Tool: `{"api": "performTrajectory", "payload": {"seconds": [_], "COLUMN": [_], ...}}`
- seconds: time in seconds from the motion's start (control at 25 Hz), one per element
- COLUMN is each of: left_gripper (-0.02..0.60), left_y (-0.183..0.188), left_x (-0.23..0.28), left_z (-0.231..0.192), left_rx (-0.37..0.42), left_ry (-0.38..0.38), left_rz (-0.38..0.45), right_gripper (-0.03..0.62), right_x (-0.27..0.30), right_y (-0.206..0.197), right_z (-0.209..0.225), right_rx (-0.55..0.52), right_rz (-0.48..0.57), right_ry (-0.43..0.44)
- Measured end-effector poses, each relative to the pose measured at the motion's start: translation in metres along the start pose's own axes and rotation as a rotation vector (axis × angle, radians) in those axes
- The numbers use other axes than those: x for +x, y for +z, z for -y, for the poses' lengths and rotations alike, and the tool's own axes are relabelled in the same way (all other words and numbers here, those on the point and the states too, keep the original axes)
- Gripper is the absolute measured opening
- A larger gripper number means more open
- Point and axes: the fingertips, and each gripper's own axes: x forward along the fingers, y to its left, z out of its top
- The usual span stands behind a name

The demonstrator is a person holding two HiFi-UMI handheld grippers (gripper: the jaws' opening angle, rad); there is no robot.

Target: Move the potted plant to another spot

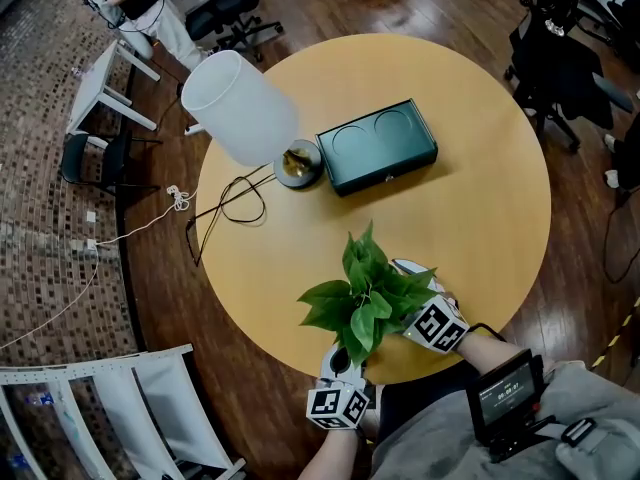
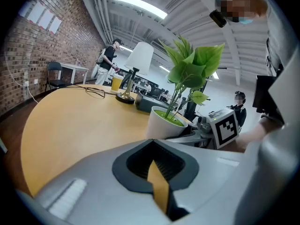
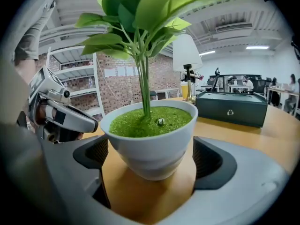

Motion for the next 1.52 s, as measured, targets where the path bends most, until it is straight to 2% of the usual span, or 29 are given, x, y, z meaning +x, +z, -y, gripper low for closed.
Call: {"api": "performTrajectory", "payload": {"seconds": [0.12,0.2,0.24,1.12,1.52], "left_gripper": [-0.003,-0.003,-0.003,-0.003,-0.005], "left_y": [-0.009,-0.012,-0.011,0.011,0.047], "left_x": [0.01,0.013,0.012,0.006,0.021], "left_z": [-0.01,-0.013,-0.012,0.013,0.03], "left_rx": [0.011,0.018,0.02,0.072,0.126], "left_ry": [0.001,0.002,0.003,-0.032,-0.099], "left_rz": [0.001,0.001,0.0,-0.006,0.058], "right_gripper": [0.537,0.488,0.485,0.474,0.474], "right_x": [0.017,0.022,0.021,-0.003,-0.023], "right_y": [-0.01,-0.013,-0.012,0.01,0.044], "right_z": [0.004,0.007,0.007,0.013,0.038], "right_rx": [-0.008,-0.016,-0.018,0.004,0.023], "right_rz": [0.017,0.026,0.028,0.103,0.135], "right_ry": [-0.011,-0.023,-0.025,-0.038,-0.107]}}
